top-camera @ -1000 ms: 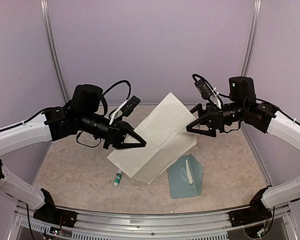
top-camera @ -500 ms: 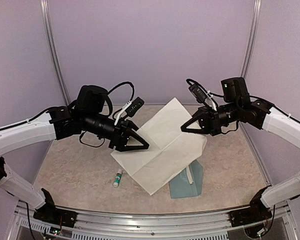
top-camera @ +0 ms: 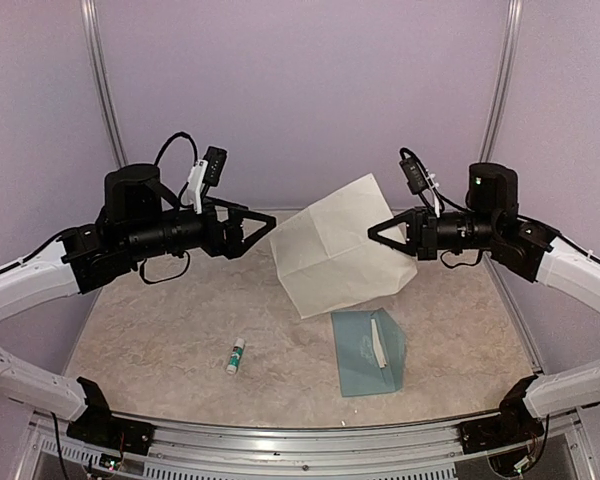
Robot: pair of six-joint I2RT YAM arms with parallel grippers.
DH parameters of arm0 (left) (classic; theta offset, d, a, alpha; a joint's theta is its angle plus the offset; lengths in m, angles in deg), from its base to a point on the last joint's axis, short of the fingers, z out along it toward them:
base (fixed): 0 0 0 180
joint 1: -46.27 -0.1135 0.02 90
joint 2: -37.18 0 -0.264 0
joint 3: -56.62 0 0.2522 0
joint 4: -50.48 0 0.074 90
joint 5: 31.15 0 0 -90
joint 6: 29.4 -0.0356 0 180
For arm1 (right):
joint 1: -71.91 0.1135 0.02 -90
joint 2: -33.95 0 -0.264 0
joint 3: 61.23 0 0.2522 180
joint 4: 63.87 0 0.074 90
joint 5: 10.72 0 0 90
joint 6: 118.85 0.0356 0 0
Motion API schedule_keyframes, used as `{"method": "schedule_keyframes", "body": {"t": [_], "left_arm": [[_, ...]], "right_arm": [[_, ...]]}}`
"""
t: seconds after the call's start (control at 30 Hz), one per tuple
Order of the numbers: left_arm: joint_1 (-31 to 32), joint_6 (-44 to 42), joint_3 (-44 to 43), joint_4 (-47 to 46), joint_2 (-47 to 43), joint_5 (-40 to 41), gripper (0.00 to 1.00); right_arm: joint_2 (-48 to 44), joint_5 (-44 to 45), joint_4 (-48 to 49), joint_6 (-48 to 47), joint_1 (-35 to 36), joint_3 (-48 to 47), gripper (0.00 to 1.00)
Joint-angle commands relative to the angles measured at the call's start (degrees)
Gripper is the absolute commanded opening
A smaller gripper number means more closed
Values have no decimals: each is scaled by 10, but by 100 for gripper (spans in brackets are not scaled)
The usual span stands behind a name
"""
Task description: Place the letter into the envelope and seal it
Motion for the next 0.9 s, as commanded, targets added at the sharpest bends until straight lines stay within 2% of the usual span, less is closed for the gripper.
{"method": "schedule_keyframes", "body": {"t": [0.0, 0.13, 0.27, 0.7, 0.87], "left_arm": [[33, 88, 29, -92, 32, -13, 97], [53, 144, 43, -181, 60, -70, 97], [62, 166, 37, -224, 83, -96, 97], [66, 154, 2, -250, 129, -126, 99], [65, 104, -2, -200, 129, -66, 99]], "right_arm": [[-33, -14, 171, 88, 4, 34, 0], [-36, -32, 237, 108, 20, 44, 0], [-29, -49, 266, 116, 34, 47, 0], [-12, -96, 358, 174, 47, 75, 0], [-14, -89, 381, 195, 47, 83, 0]]}}
